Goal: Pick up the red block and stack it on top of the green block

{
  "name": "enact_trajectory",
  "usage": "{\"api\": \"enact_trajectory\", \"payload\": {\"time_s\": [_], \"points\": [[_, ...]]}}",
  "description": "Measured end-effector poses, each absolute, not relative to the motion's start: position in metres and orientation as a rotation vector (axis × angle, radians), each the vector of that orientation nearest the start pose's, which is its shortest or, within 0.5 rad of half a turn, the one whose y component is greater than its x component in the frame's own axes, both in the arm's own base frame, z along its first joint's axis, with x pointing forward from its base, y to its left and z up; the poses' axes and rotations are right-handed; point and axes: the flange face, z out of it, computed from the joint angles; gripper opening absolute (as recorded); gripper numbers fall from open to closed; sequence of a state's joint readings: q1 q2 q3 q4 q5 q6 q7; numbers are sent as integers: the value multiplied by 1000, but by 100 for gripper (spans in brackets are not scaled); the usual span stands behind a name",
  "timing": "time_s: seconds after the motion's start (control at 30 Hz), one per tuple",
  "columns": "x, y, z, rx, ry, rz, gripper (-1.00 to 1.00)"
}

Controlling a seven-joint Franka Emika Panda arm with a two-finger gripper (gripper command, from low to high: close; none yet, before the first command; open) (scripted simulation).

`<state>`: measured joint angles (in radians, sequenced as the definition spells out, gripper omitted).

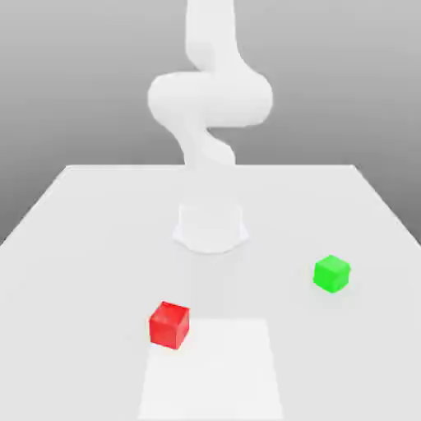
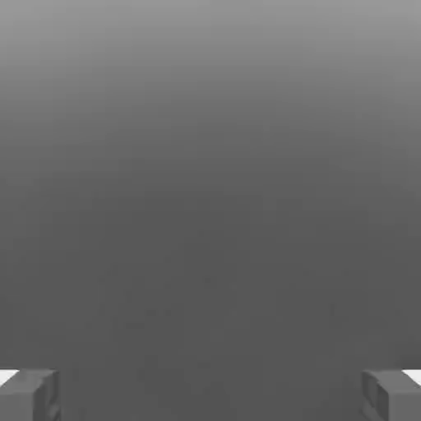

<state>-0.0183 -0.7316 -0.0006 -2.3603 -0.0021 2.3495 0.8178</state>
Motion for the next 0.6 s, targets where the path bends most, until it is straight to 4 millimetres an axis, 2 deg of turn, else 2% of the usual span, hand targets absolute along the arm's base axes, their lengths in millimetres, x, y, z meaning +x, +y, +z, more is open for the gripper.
{"api": "enact_trajectory", "payload": {"time_s": [0.13,0.2,0.3,0.43,0.57,0.6], "points": [[413,-23,562,-2540,1233,-766,0],[422,-31,512,-2566,1299,-675,0],[424,-43,437,-2596,1399,-533,0],[406,-57,336,-2622,1537,-321,0],[360,-67,234,-2628,1684,-74,0],[353,-68,215,-2626,1706,-37,0]]}}
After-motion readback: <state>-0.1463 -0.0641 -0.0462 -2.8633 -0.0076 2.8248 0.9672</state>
